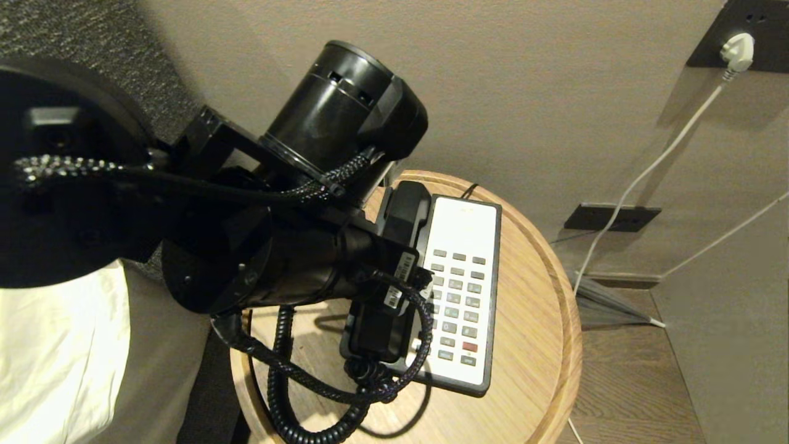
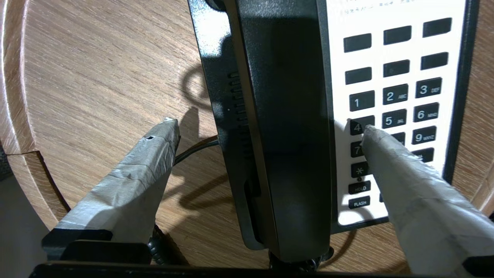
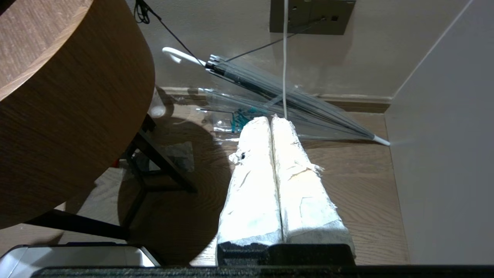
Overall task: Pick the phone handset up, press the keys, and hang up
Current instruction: Pick up the desk phone handset
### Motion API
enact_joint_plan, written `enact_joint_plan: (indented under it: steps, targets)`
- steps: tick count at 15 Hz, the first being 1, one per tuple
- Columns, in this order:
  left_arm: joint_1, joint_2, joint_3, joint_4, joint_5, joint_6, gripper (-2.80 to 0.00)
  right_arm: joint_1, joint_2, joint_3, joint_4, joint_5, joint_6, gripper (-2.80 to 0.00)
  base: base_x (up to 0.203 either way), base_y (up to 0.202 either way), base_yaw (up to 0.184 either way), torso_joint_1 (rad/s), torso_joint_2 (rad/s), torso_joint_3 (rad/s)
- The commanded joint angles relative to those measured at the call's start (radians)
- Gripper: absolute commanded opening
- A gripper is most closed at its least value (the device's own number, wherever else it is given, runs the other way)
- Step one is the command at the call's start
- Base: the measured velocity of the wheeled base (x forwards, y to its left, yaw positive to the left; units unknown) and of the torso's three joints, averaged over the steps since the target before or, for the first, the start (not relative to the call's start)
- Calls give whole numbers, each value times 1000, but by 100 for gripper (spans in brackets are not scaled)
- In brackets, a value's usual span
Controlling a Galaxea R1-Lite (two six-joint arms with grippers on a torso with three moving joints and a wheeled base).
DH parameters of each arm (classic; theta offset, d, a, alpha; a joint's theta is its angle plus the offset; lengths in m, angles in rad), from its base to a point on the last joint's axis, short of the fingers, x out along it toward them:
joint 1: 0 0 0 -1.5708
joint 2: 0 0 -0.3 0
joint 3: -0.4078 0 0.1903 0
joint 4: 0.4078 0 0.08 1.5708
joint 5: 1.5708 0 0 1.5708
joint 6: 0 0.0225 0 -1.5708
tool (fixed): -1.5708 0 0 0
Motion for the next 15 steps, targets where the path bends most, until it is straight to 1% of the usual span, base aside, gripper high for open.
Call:
enact_joint_plan:
  steps: [1, 15]
  targets:
    - [0, 8, -1, 2, 4, -2, 0, 0, 0, 20, -1, 1, 0, -280, 0, 0, 0, 0, 0, 0]
    - [1, 22, -4, -5, 19, -8, 0, 0, 0, 20, -1, 1, 0, -280, 0, 0, 0, 0, 0, 0]
